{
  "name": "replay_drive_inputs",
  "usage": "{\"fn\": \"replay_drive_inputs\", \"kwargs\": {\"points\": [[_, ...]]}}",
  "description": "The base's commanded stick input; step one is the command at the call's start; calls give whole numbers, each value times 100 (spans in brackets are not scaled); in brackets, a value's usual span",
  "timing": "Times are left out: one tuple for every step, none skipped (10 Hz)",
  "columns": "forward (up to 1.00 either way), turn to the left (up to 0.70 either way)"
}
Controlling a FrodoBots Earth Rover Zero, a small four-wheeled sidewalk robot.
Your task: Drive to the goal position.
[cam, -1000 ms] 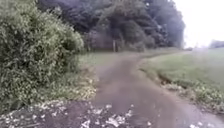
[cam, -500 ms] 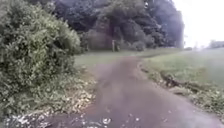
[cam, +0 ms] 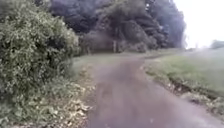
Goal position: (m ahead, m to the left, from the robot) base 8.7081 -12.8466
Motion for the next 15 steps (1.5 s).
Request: {"fn": "replay_drive_inputs", "kwargs": {"points": [[70,0],[70,0],[70,0],[70,0],[70,0],[70,0],[70,0],[70,0],[70,0],[70,0],[70,0],[70,0],[70,0],[70,-13],[70,-14]]}}
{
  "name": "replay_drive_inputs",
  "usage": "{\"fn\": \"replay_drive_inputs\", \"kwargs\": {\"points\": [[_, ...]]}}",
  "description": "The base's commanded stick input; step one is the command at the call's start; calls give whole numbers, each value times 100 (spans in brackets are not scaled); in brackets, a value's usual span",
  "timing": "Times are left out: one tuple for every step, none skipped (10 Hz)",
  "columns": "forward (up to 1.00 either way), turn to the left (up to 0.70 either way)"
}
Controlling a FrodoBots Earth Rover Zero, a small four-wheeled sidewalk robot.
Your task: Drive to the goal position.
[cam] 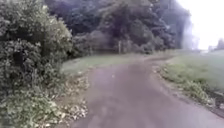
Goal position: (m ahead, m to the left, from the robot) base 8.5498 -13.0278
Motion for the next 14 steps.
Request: {"fn": "replay_drive_inputs", "kwargs": {"points": [[70,-14],[70,-14],[70,-14],[70,-14],[70,-14],[70,-14],[70,-14],[70,-14],[70,-14],[70,-14],[70,-14],[70,-14],[70,-14],[70,-14]]}}
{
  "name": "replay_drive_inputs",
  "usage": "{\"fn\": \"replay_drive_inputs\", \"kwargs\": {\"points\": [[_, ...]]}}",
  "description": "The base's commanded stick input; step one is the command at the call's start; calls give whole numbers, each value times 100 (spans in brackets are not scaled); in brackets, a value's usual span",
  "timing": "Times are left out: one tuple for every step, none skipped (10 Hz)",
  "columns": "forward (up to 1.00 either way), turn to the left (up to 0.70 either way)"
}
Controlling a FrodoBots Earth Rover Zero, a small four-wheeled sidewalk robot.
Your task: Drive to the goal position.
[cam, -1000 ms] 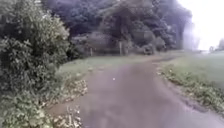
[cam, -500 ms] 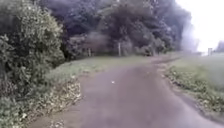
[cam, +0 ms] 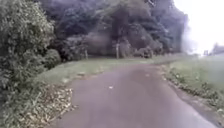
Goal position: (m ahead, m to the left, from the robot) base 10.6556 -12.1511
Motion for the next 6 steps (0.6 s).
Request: {"fn": "replay_drive_inputs", "kwargs": {"points": [[70,-14],[70,-14],[70,-14],[70,-14],[70,-14],[70,-14]]}}
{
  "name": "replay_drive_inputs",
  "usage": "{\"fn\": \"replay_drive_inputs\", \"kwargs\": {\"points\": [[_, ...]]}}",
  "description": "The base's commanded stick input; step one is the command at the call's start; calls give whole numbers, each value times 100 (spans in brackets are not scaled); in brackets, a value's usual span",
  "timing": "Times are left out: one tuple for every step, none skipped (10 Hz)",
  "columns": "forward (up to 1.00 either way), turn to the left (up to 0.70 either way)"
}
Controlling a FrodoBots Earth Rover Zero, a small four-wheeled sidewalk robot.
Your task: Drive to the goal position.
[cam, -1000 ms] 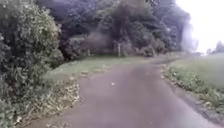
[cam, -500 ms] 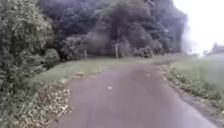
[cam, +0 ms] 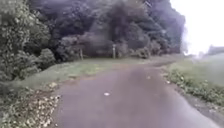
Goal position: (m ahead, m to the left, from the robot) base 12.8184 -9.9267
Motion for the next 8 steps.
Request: {"fn": "replay_drive_inputs", "kwargs": {"points": [[70,-14],[70,-14],[70,-14],[70,-14],[70,-14],[70,-14],[70,-14],[70,-14]]}}
